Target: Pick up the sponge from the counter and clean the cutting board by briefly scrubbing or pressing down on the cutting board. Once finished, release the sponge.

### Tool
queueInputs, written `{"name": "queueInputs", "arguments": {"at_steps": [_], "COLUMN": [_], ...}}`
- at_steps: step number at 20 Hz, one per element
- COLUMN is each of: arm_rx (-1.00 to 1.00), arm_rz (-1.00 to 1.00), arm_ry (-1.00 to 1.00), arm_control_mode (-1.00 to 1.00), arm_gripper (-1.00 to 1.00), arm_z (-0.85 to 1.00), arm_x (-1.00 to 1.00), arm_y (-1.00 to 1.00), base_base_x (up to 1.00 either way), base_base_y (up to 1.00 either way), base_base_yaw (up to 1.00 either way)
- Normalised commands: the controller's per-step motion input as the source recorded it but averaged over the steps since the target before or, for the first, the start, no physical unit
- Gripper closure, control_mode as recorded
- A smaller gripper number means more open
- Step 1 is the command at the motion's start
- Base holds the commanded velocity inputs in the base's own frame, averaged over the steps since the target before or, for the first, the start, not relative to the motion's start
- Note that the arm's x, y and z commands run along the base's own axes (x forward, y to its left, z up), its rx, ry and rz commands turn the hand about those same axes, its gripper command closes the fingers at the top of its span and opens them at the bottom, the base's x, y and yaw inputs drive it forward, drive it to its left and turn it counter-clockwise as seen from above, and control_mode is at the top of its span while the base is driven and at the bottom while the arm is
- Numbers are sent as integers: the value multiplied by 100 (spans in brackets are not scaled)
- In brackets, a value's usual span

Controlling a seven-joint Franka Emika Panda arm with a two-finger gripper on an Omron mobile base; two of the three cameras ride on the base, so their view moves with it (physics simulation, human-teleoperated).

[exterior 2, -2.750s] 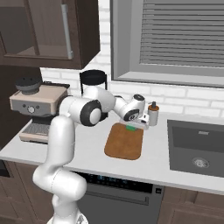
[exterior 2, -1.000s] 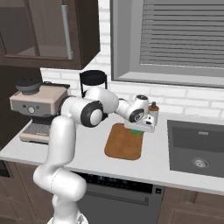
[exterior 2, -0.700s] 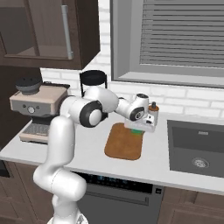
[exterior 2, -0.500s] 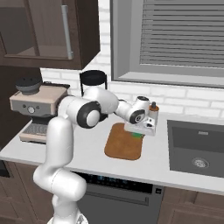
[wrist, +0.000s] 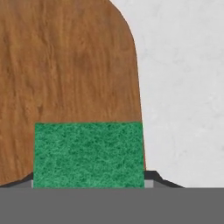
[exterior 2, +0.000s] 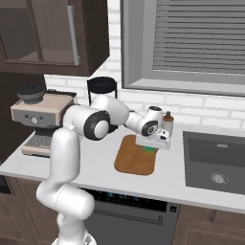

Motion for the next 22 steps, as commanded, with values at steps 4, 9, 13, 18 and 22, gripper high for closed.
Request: {"name": "queueInputs", "arguments": {"at_steps": [4, 9, 13, 18, 22], "arm_rx": [0, 0, 0, 0, 0], "arm_rz": [0, 0, 0, 0, 0], "arm_ry": [0, 1, 4, 2, -3], "arm_control_mode": [-100, -100, -100, -100, -100], "arm_gripper": [100, 100, 100, 100, 100], "arm_z": [-18, -31, -73, -86, -8], "arm_x": [-76, -91, -34, -9, -79], "arm_y": [0, 8, 15, 17, 0], "base_base_x": [0, 0, 0, 0, 0], "base_base_y": [0, 0, 0, 0, 0], "base_base_yaw": [0, 0, 0, 0, 0]}}
